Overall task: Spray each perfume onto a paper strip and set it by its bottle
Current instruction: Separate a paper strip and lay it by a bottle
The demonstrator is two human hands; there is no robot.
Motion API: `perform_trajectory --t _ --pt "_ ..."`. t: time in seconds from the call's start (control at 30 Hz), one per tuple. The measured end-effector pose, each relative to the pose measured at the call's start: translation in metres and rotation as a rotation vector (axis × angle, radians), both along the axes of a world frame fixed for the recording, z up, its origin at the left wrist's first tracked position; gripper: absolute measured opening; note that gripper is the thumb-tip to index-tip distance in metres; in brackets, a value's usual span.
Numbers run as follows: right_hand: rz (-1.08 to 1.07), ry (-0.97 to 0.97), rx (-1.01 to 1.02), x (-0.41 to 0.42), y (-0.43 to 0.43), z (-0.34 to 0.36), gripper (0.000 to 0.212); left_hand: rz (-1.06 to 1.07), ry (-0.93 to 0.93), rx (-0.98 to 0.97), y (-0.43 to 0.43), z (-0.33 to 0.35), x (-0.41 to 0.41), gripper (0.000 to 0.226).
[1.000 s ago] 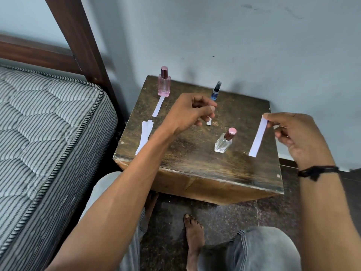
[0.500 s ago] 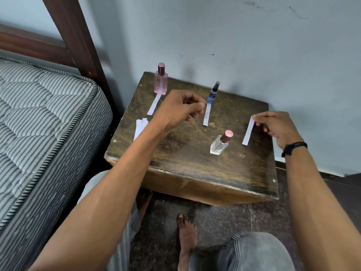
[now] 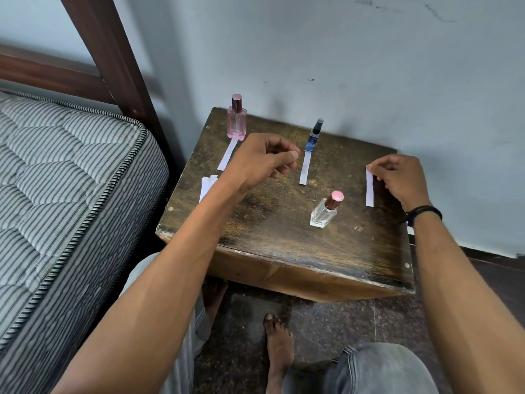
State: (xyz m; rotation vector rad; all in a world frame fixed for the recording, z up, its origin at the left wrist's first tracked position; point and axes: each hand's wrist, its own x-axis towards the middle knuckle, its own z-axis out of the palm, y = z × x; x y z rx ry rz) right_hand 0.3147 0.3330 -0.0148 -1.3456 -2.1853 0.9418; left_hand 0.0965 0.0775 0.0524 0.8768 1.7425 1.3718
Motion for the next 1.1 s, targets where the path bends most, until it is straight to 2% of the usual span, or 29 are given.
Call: perform_trajectory --t 0.23,0.43,0.57,0.83,1.0,1.1 --pt "-0.062 0.096 0.033 0.005 -0.002 -0.012 0.011 -0.005 0.030 -0.011 0.000 -0.001 -0.001 0.014" --pt "-0.093 0.166 0.054 0.008 -0.008 -0.012 0.003 -0.018 0.042 -0.019 0.001 -0.003 0.001 0.013" --pt "-0.081 0.154 0.071 0.009 -0.009 -0.012 0.002 -0.020 0.042 -0.018 0.001 -0.003 0.001 0.012" --pt "-0.061 0.040 0.119 0.005 -0.013 -0.012 0.014 -0.027 0.056 -0.019 0.001 -0.004 0.002 0.012" --pt "-0.080 0.065 0.099 0.007 -0.012 -0.012 0.013 -0.027 0.058 -0.019 0.002 -0.005 0.002 0.011" --pt "-0.097 0.149 0.079 0.006 -0.016 -0.011 0.007 -0.024 0.059 -0.012 0.002 -0.007 0.001 0.011"
